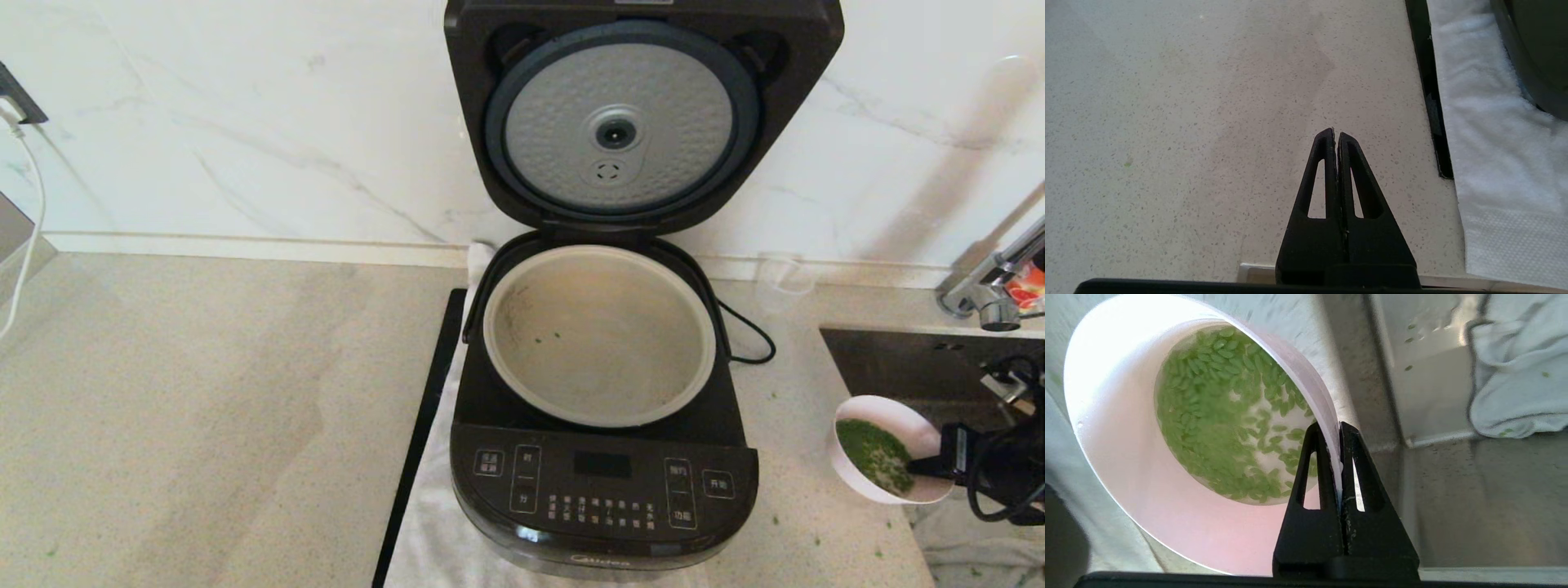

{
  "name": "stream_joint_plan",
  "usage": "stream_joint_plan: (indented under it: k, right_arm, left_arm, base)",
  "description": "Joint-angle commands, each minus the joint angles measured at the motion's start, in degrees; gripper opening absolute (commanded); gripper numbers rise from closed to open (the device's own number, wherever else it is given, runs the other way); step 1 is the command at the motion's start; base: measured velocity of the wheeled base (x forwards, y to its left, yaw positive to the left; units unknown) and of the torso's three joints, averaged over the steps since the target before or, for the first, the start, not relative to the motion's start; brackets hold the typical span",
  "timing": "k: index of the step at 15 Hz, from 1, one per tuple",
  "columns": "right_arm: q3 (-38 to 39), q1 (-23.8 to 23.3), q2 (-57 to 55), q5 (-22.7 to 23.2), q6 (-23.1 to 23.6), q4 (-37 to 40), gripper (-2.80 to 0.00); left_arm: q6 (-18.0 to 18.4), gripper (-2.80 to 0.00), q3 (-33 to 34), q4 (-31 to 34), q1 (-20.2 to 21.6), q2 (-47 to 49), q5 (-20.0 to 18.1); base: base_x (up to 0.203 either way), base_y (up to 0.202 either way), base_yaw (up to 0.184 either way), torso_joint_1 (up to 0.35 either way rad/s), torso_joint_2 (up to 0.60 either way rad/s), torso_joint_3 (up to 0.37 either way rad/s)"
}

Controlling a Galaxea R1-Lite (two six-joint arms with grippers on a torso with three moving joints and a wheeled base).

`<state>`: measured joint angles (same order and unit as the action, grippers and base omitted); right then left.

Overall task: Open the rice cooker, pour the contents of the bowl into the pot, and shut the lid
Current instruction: Fill a bowl with water from the tap

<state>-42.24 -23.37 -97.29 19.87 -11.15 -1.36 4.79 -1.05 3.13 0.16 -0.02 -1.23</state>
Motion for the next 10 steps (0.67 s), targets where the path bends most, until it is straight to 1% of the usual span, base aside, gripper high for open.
stream_joint_plan:
  k: [1, 5, 10]
  right_arm:
    - [-0.7, -3.4, 1.4, 1.5, -0.1, 0.2, -2.8]
    - [-2.7, -10.7, 0.0, 2.9, -0.1, 0.4, -2.8]
    - [-9.8, -21.5, -7.6, 3.1, -0.2, 0.7, -2.8]
  left_arm:
    - [0.0, -2.8, 0.0, 0.0, 0.0, -0.1, 0.0]
    - [0.0, -2.8, 0.0, 0.0, 0.0, -0.1, 0.0]
    - [0.0, -2.8, -0.1, 0.0, 0.0, -0.1, 0.0]
  base:
    - [0.0, 0.0, 0.0, 0.0, 0.0, 0.0]
    - [0.0, 0.0, 0.0, 0.0, 0.0, 0.0]
    - [0.0, 0.0, 0.0, 0.0, 0.0, 0.0]
